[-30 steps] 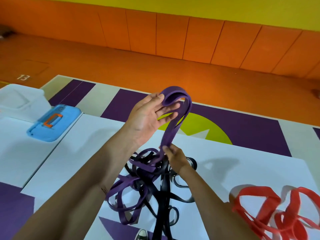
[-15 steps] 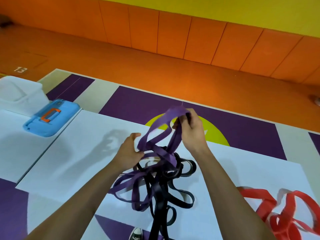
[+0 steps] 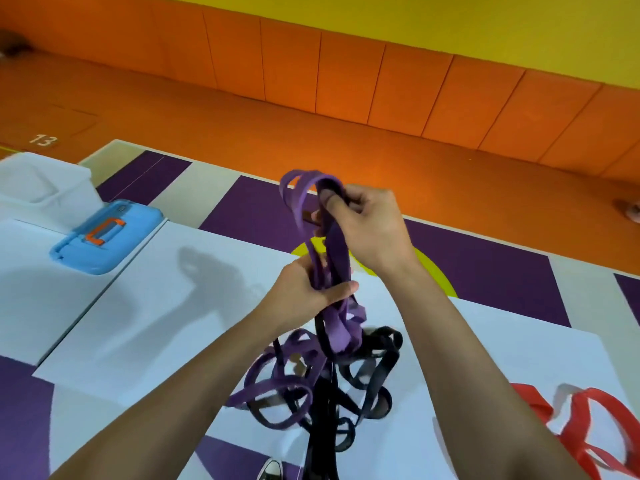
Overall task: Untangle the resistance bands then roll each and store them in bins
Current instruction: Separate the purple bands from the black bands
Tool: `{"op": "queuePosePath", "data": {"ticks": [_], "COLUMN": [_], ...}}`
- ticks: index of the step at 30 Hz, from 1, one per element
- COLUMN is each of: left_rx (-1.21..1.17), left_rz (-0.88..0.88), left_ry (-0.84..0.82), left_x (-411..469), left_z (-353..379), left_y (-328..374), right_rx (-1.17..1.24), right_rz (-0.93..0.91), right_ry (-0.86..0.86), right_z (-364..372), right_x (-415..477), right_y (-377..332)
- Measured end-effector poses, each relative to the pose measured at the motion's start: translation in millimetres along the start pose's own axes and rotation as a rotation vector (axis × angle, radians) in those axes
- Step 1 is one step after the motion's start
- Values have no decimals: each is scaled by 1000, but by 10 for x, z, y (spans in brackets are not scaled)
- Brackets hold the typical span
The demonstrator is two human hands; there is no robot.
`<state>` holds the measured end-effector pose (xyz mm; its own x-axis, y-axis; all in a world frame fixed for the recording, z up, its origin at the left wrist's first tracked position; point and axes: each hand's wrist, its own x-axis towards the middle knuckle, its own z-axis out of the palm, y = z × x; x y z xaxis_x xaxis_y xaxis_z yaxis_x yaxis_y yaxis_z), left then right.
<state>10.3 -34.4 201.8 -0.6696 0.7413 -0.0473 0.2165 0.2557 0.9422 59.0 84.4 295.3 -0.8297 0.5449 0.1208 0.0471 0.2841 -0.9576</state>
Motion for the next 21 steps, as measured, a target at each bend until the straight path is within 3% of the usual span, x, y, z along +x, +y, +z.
{"op": "queuePosePath", "data": {"ticks": [4, 8, 11, 14, 18, 21], "left_rx": [126, 110, -60, -282, -469, -620], "left_rz": [-62, -174, -283, -425, -504, -520], "left_ry": [36, 257, 412, 471, 534, 532], "left_x": [52, 39, 69, 91, 90, 113], "left_z": [59, -35, -79, -78, -108, -154], "left_y": [-232, -401, -415, -367, -323, -246], "right_rx": [-171, -344, -320, -234, -553, -855], "right_rz": [72, 366, 396, 433, 394, 316], "right_ry": [-34, -146, -121, -243, -448, -408], "right_z": [0, -72, -22, 58, 208, 243], "right_x": [41, -62, -341, -613, -808, -858], "right_y": [349, 879, 1303, 1630, 2017, 2188]}}
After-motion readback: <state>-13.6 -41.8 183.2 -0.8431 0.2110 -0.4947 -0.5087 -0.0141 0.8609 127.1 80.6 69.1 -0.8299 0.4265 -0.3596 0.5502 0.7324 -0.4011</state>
